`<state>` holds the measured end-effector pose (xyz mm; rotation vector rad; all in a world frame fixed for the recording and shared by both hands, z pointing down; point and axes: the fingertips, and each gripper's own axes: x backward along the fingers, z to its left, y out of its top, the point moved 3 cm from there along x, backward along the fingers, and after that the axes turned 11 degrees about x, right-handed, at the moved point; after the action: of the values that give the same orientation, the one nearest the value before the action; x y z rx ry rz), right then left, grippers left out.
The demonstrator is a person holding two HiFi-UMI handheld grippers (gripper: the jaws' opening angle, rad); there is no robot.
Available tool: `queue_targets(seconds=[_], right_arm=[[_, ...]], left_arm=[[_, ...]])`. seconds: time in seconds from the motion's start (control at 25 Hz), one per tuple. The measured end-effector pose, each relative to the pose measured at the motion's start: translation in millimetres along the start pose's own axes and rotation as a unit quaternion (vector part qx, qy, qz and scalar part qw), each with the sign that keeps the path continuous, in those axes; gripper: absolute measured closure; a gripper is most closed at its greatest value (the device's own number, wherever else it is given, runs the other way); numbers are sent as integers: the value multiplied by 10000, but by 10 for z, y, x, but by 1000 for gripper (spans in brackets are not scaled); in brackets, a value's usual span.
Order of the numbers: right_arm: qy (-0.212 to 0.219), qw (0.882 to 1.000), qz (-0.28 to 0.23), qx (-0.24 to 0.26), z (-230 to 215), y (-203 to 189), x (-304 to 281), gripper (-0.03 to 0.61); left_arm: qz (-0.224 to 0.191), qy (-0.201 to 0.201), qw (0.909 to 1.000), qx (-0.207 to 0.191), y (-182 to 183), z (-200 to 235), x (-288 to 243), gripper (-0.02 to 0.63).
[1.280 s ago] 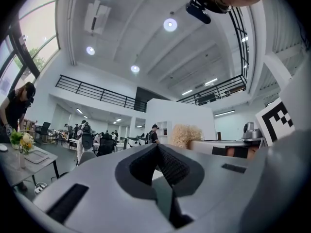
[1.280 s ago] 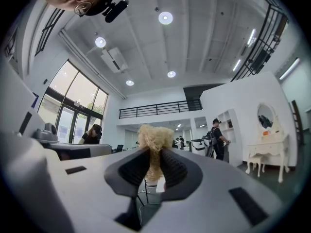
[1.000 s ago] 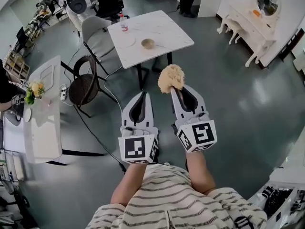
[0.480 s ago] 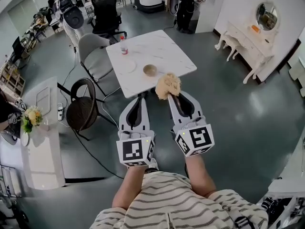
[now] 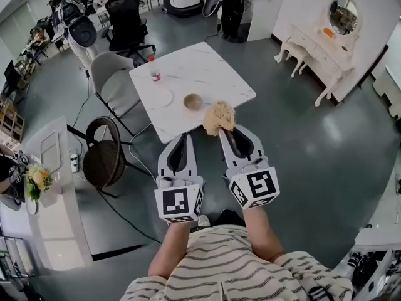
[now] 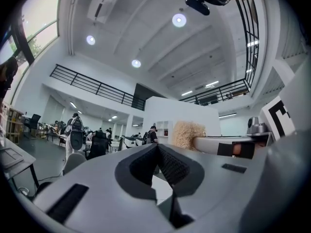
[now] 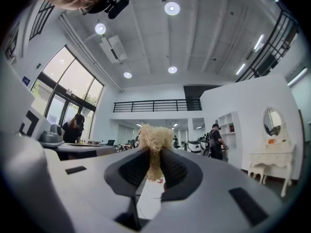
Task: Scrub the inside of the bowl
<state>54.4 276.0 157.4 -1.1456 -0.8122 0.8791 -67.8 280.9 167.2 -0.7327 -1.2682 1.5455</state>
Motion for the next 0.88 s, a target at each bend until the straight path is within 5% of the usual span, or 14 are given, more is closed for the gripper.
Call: queue_targets(seconds=[0.44,0.88], right_arm=[[180,9998,20,-84,-199,-279,-701,505],[412,9987,-252,-156,-865,-426,-1729,505]], left_arm=[[55,228,9997,-51,-127,424,-630,609],[-186,346,9991,-183,-83,613,-1791,609]])
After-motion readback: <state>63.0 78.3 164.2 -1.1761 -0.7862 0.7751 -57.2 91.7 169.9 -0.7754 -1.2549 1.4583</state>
